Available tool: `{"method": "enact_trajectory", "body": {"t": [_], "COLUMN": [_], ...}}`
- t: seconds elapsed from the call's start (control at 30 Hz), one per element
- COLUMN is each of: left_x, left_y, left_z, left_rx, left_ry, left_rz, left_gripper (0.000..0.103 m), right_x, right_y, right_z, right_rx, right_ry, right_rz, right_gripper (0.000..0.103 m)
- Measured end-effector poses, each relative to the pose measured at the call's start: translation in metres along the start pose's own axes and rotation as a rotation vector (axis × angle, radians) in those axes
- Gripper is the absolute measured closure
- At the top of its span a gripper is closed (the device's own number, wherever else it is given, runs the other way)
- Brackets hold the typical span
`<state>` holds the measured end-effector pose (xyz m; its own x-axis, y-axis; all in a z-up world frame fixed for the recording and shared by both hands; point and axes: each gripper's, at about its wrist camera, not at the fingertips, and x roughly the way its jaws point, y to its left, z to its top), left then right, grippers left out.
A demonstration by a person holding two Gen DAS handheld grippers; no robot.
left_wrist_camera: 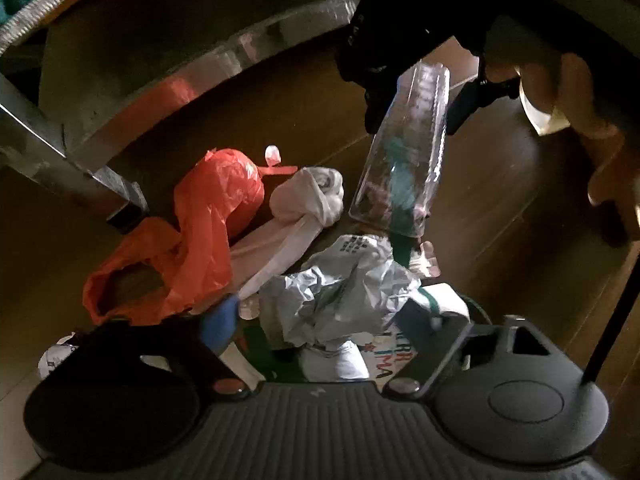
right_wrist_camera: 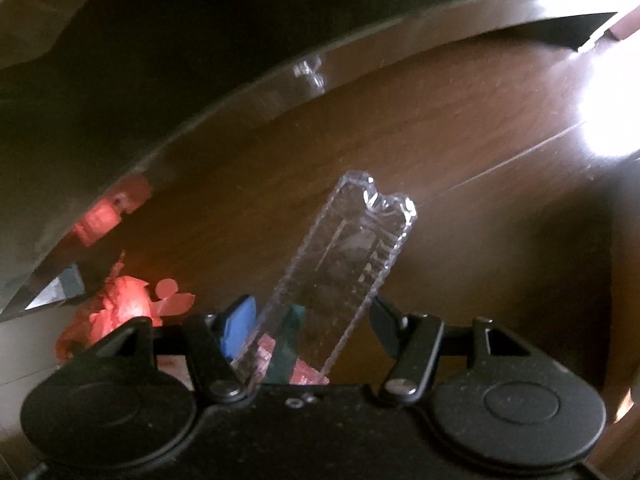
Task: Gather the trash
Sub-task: 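Lower the left tool onto crumpled foil while the right tool grasps the clear bottle, then lift the foil and clear bottle in both tools over the teal bin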
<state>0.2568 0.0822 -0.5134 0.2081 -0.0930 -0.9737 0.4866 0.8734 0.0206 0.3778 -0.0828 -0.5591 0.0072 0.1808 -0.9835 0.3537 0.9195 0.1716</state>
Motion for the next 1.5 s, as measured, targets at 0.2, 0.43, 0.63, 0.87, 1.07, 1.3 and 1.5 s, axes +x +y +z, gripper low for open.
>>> {"method": "enact_trajectory", "body": {"t": [0.2, 0.43, 0.63, 0.87, 1.07, 1.3, 1.5], "left_x": [0.015, 0.018, 0.007, -0.021, -0.07, -0.144, -0.218], "left_y": [-0.002, -0.003, -0.007, -0.008, -0.004, 0.005, 0.0], "left_z": [0.001, 0.003, 0.002, 0.009, 0.027, 0.066, 0.089], "left_rx": [0.01, 0.016, 0.024, 0.033, 0.045, 0.014, -0.046], "left_ry": [0.022, 0.015, -0.009, -0.047, -0.096, -0.163, -0.228], "left_rz": [-0.025, -0.026, -0.04, -0.071, -0.114, -0.173, -0.216], "left_gripper": [0.051, 0.071, 0.077, 0.079, 0.079, 0.079, 0.079], "right_x": [0.015, 0.017, 0.004, -0.044, -0.105, -0.197, -0.275], "right_y": [0.001, -0.006, -0.006, -0.008, -0.023, -0.028, -0.04], "right_z": [0.009, 0.012, 0.003, -0.016, -0.031, -0.052, -0.079], "right_rx": [0.003, -0.007, -0.067, -0.22, -0.299, -0.356, -0.385], "right_ry": [0.049, 0.049, 0.017, -0.048, -0.072, -0.151, -0.224], "right_rz": [-0.024, -0.047, -0.066, -0.047, -0.019, 0.04, 0.097], "right_gripper": [0.04, 0.043, 0.063, 0.064, 0.064, 0.063, 0.063]}}
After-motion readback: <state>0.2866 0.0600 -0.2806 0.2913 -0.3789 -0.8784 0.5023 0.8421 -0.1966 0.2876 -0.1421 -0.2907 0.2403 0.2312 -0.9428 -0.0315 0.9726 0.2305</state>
